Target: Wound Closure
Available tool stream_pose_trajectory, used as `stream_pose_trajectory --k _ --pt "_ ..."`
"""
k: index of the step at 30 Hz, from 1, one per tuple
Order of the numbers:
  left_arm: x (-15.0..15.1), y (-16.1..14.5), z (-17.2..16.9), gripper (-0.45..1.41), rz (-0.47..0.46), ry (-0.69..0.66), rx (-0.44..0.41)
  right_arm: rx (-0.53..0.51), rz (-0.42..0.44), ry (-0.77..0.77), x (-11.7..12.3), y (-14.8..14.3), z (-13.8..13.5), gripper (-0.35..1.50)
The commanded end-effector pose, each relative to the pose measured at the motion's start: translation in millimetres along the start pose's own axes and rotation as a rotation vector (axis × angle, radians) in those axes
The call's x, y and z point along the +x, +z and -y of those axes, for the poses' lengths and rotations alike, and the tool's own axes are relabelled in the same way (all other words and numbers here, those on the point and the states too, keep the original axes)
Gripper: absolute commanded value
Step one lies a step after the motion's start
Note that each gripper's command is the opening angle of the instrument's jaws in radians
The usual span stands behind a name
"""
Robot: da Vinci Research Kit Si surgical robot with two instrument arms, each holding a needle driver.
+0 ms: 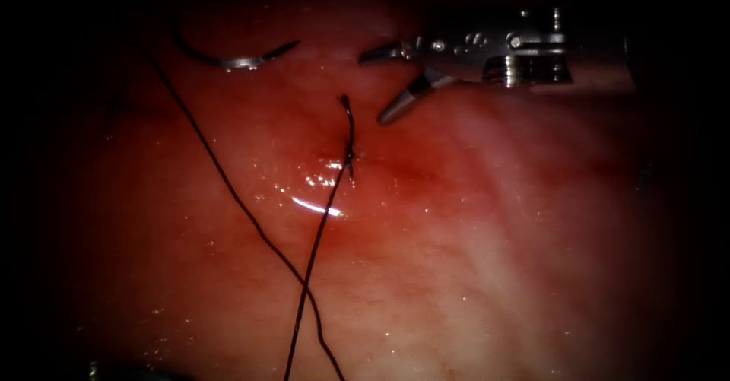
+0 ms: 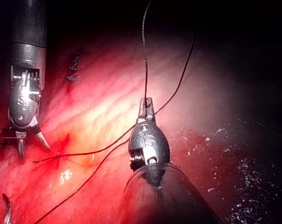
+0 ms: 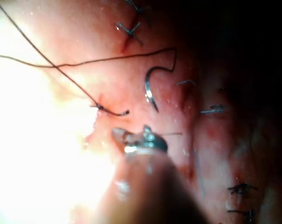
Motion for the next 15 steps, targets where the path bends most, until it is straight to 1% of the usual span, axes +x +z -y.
stream_pose_trajectory --k 1,2,3,9,10,11,12,15 --pt "-0.4 0.4 0.2 -0.45 0.005 0.000 0.005 0.008 -0.044 0.045 -0.6 0.3 1.0 1.26" --pt "-0.3 0.2 0.5 -0.45 0.005 0.004 0.007 0.010 -0.087 0.075 -1.0 0.1 1.7 1.25" --pt "-0.2 0.0 0.8 -0.45 0.006 0.012 0.009 0.006 -0.111 0.095 -1.3 0.0 2.2 1.25" --pt "1.4 -0.8 3.3 -0.45 0.027 0.067 0.010 -0.076 -0.198 0.268 -2.5 -0.8 5.5 1.26" --pt "2.4 -1.3 5.4 -0.45 0.045 0.099 0.045 -0.120 -0.238 0.312 -2.3 -1.3 7.3 1.20" --pt "2.4 -1.3 5.4 -0.45 0.045 0.099 0.045 -0.120 -0.238 0.312 -2.3 -1.3 7.3 1.20" --pt "2.9 -1.6 6.7 -0.45 0.053 0.112 0.065 -0.133 -0.247 0.327 -2.1 -1.5 8.2 1.18" --pt "3.6 -2.1 8.8 -0.45 0.065 0.135 0.090 -0.127 -0.284 0.358 -1.1 -1.3 10.5 1.10"
